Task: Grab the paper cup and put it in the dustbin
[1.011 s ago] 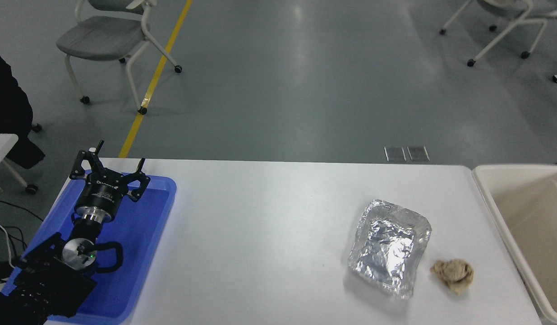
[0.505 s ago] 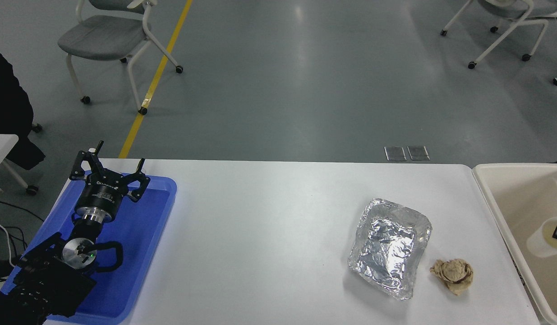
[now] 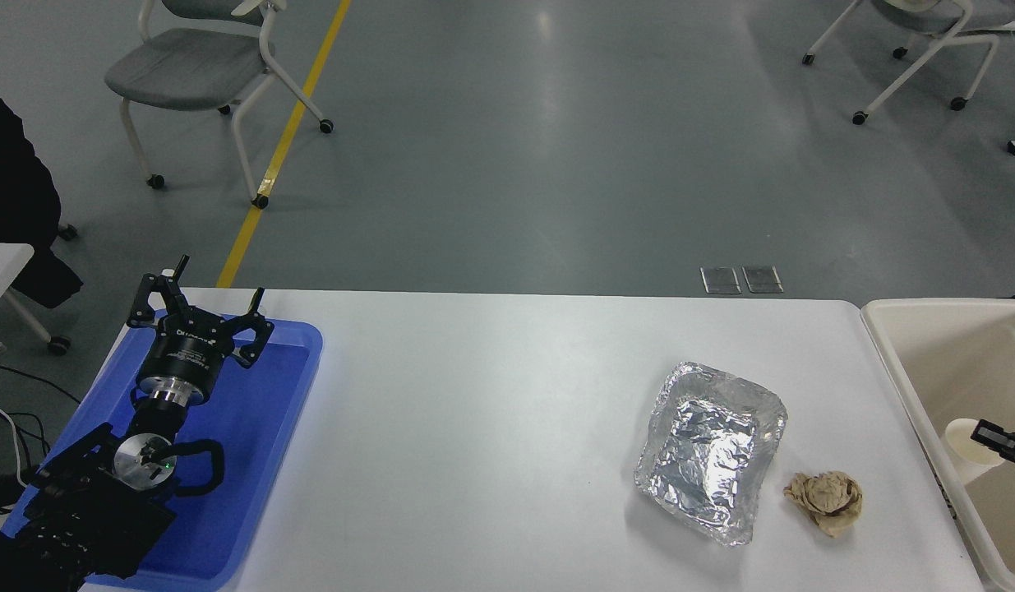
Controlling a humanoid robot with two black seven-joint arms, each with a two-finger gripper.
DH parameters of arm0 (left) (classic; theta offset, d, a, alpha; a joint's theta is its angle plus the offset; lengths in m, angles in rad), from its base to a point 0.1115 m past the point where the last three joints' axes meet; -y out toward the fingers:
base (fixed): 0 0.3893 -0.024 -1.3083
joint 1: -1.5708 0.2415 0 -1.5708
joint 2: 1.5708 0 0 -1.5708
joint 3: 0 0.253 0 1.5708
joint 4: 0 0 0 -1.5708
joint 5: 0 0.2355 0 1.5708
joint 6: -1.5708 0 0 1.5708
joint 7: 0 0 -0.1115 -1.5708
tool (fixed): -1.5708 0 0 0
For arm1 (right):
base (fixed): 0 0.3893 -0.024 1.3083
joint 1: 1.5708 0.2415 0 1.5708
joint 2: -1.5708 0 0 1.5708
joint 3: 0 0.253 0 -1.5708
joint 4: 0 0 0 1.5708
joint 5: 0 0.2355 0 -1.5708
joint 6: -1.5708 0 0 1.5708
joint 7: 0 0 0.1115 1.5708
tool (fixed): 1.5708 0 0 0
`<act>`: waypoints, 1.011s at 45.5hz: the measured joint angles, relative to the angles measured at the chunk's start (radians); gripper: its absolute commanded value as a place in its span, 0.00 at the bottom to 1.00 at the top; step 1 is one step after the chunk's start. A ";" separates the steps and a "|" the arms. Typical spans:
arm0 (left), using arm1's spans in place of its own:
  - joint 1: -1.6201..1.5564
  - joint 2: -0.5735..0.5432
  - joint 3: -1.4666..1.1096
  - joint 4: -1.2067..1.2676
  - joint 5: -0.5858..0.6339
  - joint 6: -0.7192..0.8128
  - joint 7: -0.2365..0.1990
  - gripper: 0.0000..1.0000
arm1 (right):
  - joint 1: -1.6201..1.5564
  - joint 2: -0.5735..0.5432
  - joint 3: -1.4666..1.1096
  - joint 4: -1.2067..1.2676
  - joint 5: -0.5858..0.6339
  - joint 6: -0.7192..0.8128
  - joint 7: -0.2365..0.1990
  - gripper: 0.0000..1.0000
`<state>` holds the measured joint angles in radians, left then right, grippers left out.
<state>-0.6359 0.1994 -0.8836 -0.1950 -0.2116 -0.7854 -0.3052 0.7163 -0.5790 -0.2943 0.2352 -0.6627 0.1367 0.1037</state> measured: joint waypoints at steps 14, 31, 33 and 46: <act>-0.002 -0.003 0.000 -0.001 0.000 0.000 0.000 1.00 | 0.312 -0.114 -0.222 0.218 -0.013 0.054 -0.007 1.00; -0.002 -0.002 0.000 -0.001 -0.001 0.000 0.000 1.00 | 0.942 -0.159 -0.607 0.665 -0.028 0.269 -0.020 1.00; -0.002 -0.003 0.000 -0.001 0.000 0.000 0.000 1.00 | 1.004 -0.140 -0.634 0.717 -0.025 0.302 -0.020 1.00; -0.002 -0.002 0.000 0.000 0.000 0.000 0.000 1.00 | 1.266 -0.020 -0.717 0.926 0.019 0.481 -0.023 1.00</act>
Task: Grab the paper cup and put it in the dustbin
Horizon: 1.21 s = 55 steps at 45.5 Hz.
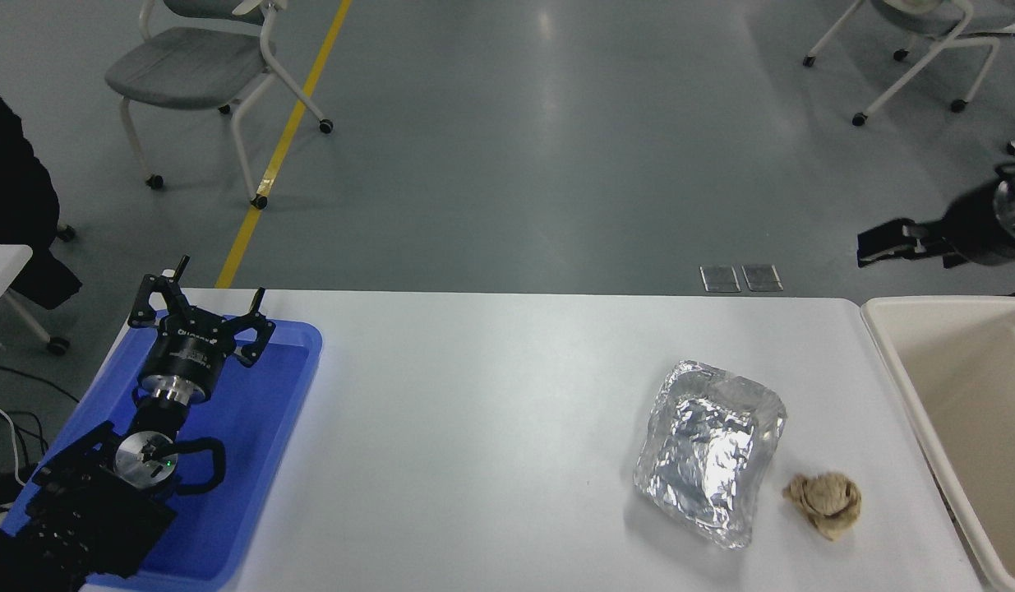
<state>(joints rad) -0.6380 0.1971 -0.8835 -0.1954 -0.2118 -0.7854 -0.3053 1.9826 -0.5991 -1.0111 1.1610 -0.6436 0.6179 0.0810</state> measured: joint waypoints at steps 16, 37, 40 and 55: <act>0.002 0.002 0.000 0.000 0.000 0.000 0.000 1.00 | 0.211 0.184 -0.102 0.188 0.260 0.135 -0.020 1.00; 0.003 0.002 0.000 0.001 0.000 0.000 0.000 1.00 | 0.358 0.231 -0.240 0.348 0.451 0.164 -0.089 1.00; 0.003 0.002 0.000 0.000 0.000 0.000 0.000 1.00 | 0.367 0.226 -0.246 0.358 0.457 0.165 -0.091 1.00; 0.003 0.002 0.000 0.000 0.000 0.000 0.000 1.00 | 0.387 0.220 -0.253 0.375 0.468 0.167 -0.098 1.00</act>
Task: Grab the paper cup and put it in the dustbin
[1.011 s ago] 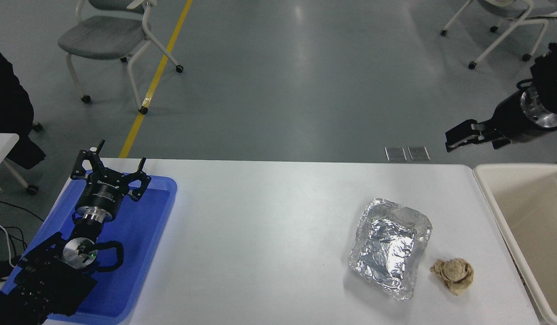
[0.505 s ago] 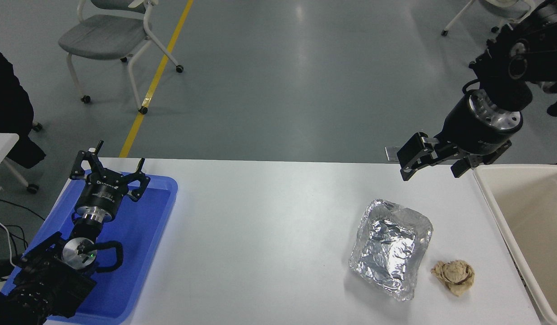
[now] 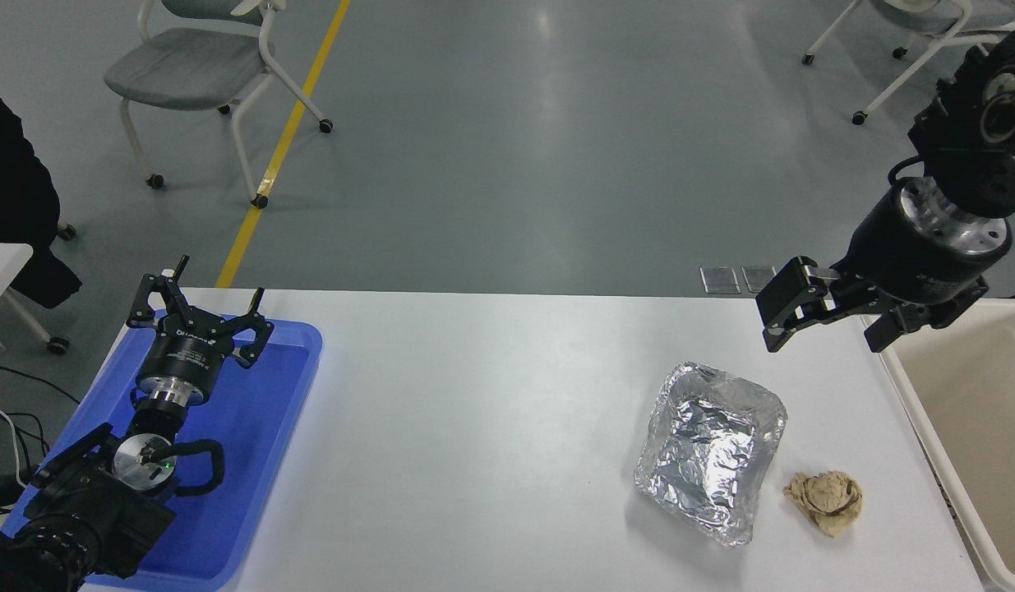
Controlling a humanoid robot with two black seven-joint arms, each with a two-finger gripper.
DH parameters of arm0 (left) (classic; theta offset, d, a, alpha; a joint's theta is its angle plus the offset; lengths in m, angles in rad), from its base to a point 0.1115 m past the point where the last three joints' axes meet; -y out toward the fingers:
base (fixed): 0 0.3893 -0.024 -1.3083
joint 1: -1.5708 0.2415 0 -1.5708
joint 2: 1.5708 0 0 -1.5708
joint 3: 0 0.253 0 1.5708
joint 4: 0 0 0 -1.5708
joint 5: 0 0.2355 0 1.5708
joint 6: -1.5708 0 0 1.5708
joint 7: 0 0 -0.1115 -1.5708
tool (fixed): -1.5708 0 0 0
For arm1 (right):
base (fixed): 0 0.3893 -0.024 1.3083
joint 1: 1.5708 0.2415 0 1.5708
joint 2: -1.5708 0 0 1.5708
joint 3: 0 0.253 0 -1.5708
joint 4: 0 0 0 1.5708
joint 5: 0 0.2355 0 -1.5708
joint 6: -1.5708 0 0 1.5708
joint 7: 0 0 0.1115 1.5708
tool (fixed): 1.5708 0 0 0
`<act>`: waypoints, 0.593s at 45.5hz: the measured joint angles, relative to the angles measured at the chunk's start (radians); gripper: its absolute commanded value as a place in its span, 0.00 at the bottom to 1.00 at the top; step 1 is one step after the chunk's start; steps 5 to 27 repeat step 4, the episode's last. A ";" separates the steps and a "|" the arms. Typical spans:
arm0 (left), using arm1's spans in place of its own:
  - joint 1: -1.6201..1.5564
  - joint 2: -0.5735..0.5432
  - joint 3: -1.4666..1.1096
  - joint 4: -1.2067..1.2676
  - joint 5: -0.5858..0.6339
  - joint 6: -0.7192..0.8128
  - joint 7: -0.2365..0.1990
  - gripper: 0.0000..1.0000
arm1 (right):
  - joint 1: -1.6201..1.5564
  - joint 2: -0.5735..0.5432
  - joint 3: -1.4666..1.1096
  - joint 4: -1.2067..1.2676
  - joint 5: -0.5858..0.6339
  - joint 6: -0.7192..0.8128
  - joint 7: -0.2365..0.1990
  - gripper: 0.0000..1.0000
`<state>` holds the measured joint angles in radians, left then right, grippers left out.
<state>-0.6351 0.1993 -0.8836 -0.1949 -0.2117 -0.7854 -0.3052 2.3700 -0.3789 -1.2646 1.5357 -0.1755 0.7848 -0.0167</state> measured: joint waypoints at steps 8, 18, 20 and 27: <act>0.000 0.000 0.000 0.000 0.000 0.000 0.000 1.00 | 0.002 -0.001 0.001 0.001 0.001 0.000 -0.001 1.00; 0.000 0.000 0.000 0.000 0.000 0.000 0.000 1.00 | 0.002 -0.001 0.001 0.001 0.001 0.000 -0.001 1.00; 0.000 0.000 0.000 0.000 0.000 0.000 0.000 1.00 | 0.002 -0.001 0.001 0.001 0.001 0.000 -0.001 1.00; 0.000 0.000 0.000 0.000 0.000 0.000 0.000 1.00 | 0.002 -0.001 0.001 0.001 0.001 0.000 -0.001 1.00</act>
